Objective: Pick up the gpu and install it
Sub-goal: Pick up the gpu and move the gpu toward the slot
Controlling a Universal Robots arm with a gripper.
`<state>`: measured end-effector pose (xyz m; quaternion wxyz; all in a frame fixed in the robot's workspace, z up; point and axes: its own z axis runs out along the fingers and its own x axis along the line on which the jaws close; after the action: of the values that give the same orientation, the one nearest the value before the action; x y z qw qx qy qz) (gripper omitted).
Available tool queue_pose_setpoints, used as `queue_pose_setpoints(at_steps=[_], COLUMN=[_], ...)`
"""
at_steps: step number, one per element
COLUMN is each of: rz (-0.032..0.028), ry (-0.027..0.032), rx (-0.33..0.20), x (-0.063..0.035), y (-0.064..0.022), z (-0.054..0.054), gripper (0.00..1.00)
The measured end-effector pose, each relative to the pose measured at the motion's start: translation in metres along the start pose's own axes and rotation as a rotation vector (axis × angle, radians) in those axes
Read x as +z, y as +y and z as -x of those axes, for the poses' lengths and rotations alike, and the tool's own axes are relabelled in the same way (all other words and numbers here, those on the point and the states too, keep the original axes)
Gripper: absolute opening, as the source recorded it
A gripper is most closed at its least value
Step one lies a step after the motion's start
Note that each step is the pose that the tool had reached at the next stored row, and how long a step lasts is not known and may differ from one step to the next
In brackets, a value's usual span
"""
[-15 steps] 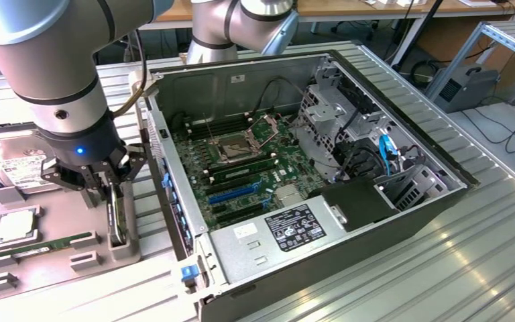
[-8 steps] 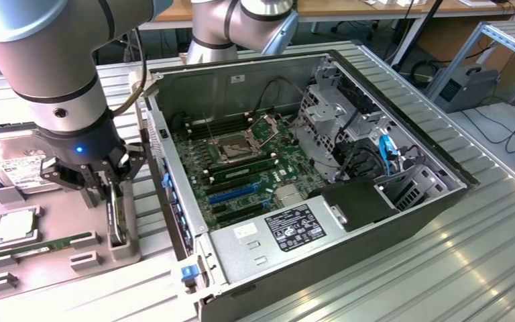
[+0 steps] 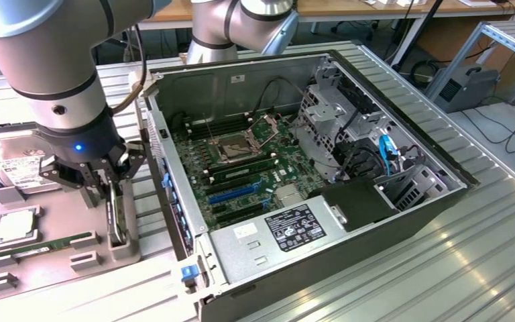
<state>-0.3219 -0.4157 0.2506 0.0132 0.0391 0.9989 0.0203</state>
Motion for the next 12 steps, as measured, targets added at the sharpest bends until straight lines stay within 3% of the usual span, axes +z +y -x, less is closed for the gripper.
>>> queue_pose_setpoints(at_steps=[12], rz=[-0.0012], ry=[-0.0001], rx=[0.0], x=[-0.0023], y=[0.0001], z=[0.0], gripper=[0.27])
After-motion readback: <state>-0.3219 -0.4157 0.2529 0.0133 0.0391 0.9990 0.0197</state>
